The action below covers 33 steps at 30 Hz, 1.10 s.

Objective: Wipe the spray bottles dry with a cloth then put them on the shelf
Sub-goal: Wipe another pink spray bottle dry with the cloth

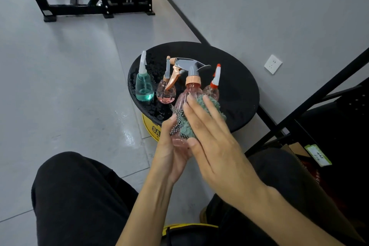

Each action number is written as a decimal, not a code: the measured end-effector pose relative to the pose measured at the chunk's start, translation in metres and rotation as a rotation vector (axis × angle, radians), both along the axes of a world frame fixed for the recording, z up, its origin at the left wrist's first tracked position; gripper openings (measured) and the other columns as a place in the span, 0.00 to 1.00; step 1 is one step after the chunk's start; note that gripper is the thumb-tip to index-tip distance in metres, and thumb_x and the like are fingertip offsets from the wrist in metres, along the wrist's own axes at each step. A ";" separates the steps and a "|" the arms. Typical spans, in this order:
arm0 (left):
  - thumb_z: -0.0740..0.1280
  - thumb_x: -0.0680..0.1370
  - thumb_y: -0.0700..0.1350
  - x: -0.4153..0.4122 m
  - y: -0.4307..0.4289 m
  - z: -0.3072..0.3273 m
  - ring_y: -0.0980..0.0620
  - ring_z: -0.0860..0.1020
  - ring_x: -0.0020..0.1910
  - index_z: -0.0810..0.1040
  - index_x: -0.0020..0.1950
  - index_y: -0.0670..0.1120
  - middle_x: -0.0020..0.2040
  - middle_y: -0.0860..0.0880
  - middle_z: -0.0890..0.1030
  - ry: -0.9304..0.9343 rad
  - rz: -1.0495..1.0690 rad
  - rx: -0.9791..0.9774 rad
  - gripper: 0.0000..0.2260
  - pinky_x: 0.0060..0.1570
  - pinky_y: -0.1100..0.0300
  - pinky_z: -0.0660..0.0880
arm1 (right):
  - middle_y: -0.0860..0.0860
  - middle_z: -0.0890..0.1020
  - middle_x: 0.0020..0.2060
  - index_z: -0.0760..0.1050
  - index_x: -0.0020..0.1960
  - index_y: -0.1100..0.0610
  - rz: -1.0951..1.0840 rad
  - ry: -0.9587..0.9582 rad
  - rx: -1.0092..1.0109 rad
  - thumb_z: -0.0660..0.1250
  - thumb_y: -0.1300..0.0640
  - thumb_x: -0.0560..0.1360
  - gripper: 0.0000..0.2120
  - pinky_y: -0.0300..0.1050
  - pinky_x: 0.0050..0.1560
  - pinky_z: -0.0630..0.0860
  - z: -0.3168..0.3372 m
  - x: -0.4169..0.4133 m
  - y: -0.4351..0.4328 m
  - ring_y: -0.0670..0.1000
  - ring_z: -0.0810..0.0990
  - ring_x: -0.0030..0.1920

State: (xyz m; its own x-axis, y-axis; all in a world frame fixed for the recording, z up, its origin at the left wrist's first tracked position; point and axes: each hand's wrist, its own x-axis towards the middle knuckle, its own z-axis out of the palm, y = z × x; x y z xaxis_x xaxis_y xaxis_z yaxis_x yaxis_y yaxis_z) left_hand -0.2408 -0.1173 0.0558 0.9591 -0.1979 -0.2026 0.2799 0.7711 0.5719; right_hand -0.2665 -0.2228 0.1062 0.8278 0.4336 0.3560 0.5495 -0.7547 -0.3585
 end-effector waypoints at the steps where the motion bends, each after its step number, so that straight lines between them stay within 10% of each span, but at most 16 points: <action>1: 0.56 0.79 0.53 0.000 0.000 -0.001 0.53 0.84 0.42 0.84 0.48 0.46 0.45 0.47 0.86 -0.005 -0.014 0.015 0.19 0.38 0.59 0.81 | 0.48 0.57 0.77 0.57 0.77 0.58 -0.006 -0.002 0.006 0.51 0.56 0.81 0.25 0.37 0.75 0.43 0.001 0.006 0.000 0.48 0.47 0.78; 8: 0.56 0.76 0.56 0.000 -0.002 -0.001 0.50 0.82 0.34 0.80 0.51 0.45 0.39 0.46 0.83 -0.029 -0.061 0.071 0.19 0.32 0.55 0.79 | 0.45 0.55 0.77 0.54 0.78 0.54 -0.130 0.085 0.168 0.48 0.51 0.82 0.24 0.27 0.71 0.41 0.018 0.046 -0.002 0.43 0.45 0.77; 12: 0.57 0.77 0.52 0.001 -0.003 -0.007 0.54 0.83 0.36 0.86 0.41 0.48 0.39 0.49 0.85 -0.009 0.009 -0.033 0.20 0.33 0.61 0.80 | 0.47 0.54 0.78 0.52 0.78 0.55 -0.103 0.046 0.089 0.49 0.51 0.81 0.26 0.40 0.76 0.46 0.003 0.012 0.011 0.46 0.45 0.78; 15: 0.66 0.73 0.53 0.003 0.000 -0.007 0.50 0.83 0.49 0.85 0.51 0.46 0.51 0.45 0.84 -0.008 0.049 -0.050 0.15 0.49 0.58 0.81 | 0.48 0.54 0.78 0.53 0.78 0.56 -0.075 0.010 0.023 0.51 0.54 0.80 0.27 0.52 0.76 0.55 -0.009 -0.005 0.011 0.49 0.46 0.78; 20: 0.53 0.81 0.53 0.001 -0.001 -0.006 0.54 0.83 0.35 0.86 0.42 0.50 0.39 0.50 0.85 0.006 -0.005 -0.074 0.22 0.30 0.59 0.80 | 0.48 0.57 0.77 0.56 0.77 0.56 -0.081 0.072 0.095 0.51 0.54 0.82 0.24 0.33 0.74 0.43 0.005 0.026 0.007 0.46 0.48 0.77; 27: 0.55 0.78 0.55 0.001 -0.005 -0.008 0.51 0.83 0.34 0.81 0.51 0.47 0.39 0.48 0.84 -0.020 -0.057 -0.008 0.19 0.32 0.55 0.81 | 0.46 0.56 0.77 0.55 0.77 0.55 -0.145 0.091 0.132 0.52 0.54 0.83 0.24 0.30 0.71 0.42 0.019 0.046 0.004 0.47 0.48 0.77; 33: 0.56 0.79 0.56 0.002 -0.001 -0.008 0.50 0.82 0.54 0.85 0.52 0.47 0.55 0.46 0.84 0.001 0.029 -0.116 0.21 0.50 0.58 0.80 | 0.48 0.60 0.76 0.59 0.76 0.57 -0.076 -0.007 -0.006 0.52 0.54 0.78 0.26 0.51 0.75 0.55 -0.002 0.001 0.015 0.50 0.49 0.78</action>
State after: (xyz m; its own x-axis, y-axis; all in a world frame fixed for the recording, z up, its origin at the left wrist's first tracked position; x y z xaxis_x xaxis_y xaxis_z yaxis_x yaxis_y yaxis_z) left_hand -0.2388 -0.1181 0.0475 0.9645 -0.1927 -0.1809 0.2574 0.8399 0.4778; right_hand -0.2654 -0.2078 0.1044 0.8558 0.3718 0.3597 0.4931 -0.7967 -0.3496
